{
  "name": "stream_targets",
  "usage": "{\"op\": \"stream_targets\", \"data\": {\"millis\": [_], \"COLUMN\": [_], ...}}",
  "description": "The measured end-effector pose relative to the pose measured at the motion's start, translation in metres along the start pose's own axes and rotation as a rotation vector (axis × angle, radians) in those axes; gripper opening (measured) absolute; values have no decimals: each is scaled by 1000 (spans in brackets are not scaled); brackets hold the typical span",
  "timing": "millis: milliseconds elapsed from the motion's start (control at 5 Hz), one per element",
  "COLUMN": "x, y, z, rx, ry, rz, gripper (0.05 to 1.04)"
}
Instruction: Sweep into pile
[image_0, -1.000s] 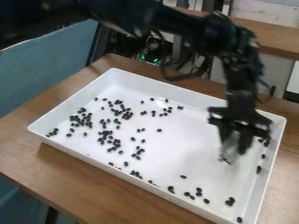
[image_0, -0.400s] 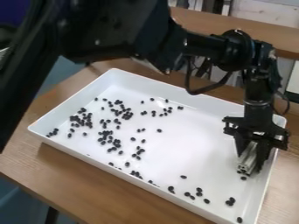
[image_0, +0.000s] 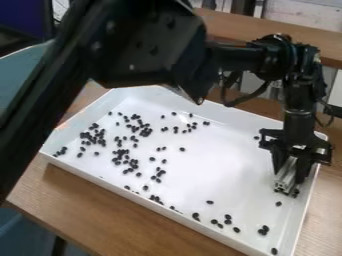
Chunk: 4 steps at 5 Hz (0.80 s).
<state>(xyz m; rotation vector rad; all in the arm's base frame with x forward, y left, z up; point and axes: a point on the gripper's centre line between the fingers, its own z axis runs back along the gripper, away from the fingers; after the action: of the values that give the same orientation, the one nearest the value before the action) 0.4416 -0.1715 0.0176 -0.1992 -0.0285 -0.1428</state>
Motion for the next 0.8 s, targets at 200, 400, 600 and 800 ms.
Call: {"op": "stream_targets", "data": {"millis": [200, 400, 600, 800], "x": [-5, -18, -34, -46], "y": [26, 58, 108, 153], "z": [2, 8, 18, 27], "rx": [24, 105, 161, 177], "ry": [11, 46, 45, 52], "rz": [98, 196, 284, 392], "gripper": [394, 394, 394, 394]}}
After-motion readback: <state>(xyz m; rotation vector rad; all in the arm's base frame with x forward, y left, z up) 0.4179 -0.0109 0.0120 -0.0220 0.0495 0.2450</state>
